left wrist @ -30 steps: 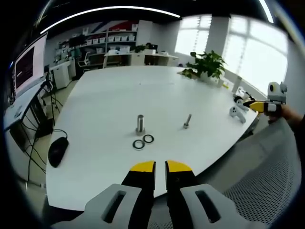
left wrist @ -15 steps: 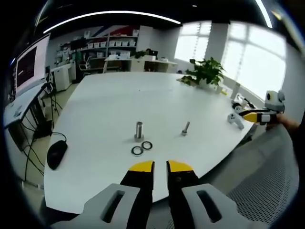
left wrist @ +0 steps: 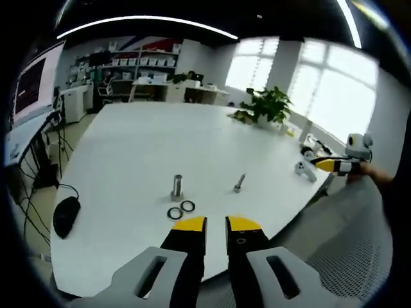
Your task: Place the washer onto the threaded stud by aligning its center hole with the stud, sliding it down to the base, and recovering from edge contact or off-axis alignment until the washer reaches the visible bottom stop.
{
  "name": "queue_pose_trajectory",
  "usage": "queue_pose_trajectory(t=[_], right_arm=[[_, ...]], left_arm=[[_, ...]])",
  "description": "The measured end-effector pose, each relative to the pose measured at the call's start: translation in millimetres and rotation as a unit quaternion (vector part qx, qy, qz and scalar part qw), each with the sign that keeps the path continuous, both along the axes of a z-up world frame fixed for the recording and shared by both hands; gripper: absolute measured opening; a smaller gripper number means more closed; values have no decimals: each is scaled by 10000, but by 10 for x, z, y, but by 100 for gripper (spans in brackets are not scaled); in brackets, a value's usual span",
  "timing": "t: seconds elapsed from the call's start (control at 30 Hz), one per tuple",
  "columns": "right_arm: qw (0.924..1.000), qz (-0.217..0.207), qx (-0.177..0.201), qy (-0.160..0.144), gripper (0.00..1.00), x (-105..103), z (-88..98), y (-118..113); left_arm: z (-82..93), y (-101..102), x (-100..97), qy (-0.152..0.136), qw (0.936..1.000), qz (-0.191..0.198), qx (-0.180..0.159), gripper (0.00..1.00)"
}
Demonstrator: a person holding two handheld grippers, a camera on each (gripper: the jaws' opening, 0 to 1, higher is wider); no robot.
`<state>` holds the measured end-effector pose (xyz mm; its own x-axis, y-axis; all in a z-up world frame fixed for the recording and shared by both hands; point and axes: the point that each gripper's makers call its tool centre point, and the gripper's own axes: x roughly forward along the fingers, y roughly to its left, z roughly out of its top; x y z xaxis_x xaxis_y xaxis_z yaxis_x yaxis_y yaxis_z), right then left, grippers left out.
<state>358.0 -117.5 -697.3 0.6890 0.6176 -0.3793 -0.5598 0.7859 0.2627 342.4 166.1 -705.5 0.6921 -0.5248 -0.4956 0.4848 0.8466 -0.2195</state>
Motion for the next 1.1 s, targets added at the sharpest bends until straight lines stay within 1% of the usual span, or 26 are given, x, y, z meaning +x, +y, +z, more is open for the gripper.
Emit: queue_pose_trajectory(t=[0.03, 0.1, 0.17, 0.23, 0.3, 0.33, 0.4, 0.43, 0.47, 0.5, 0.6, 0.7, 0.77, 0.8, 0.83, 0.87, 0.9, 1.0, 1.07, 1.1], right_arm=[[10000, -8, 1, 14, 26, -1, -4, -2], [10000, -30, 17, 37, 26, 5, -19, -22], [9999, -44, 100, 21, 26, 11, -5, -23], [9999, -59, 135, -24, 26, 17, 15, -26], [9998, -75, 121, -102, 26, 32, 29, -40], [9998, -80, 117, -113, 26, 35, 31, -43], [9998, -109, 129, -119, 26, 44, 28, -57], [9997, -142, 166, -121, 26, 51, 31, -70], [9996, -166, 194, -130, 26, 55, 37, -70], [9995, -174, 213, -138, 26, 56, 43, -67], [9996, -144, 209, -136, 26, 52, 48, -41], [9997, -109, 181, -130, 26, 49, 46, -20], [9997, -113, 160, -134, 26, 51, 47, -16], [9998, -108, 131, -140, 26, 51, 47, -12], [9998, -97, 122, -137, 26, 49, 44, -10], [9998, -109, 128, -114, 26, 48, 39, -14], [9997, -141, 172, -98, 26, 51, 41, -18], [9996, -166, 194, -97, 26, 54, 41, -28], [9997, -161, 182, -92, 26, 51, 37, -26], [9996, -179, 204, -89, 26, 55, 38, -31]], left_arm=[[11, -13, 21, 3, 10000, -70, 66, 9], [16, -11, 96, -1, 9993, -223, 310, 11], [6, -5, 168, 20, 9984, -341, 454, 13], [-11, -13, 271, 96, 9976, -436, 523, 13], [-53, -31, 363, 165, 9959, -564, 689, 14], [-103, -24, 414, 245, 9937, -674, 865, 15], [-181, -16, 486, 304, 9897, -824, 1130, 15], [-264, 23, 540, 418, 9868, -809, 1338, 15], [-321, 52, 579, 455, 9839, -831, 1514, 15], [-416, 70, 622, 563, 9796, -938, 1683, 15], [-612, 68, 702, 884, 9730, -1085, 1836, 15], [-772, 78, 803, 995, 9676, -1186, 1993, 15], [-880, 80, 832, 1128, 9618, -1304, 2125, 15], [-942, 73, 849, 1177, 9577, -1419, 2209, 15], [-992, 77, 866, 1211, 9557, -1456, 2253, 15], [-1061, 90, 877, 1286, 9515, -1528, 2339, 15], [-1086, 96, 885, 1299, 9503, -1549, 2366, 15], [-1252, 139, 945, 1455, 9434, -1595, 2518, 15], [-1298, 146, 983, 1464, 9397, -1640, 2620, 14], [-1324, 153, 1014, 1435, 9359, -1687, 2739, 14]])
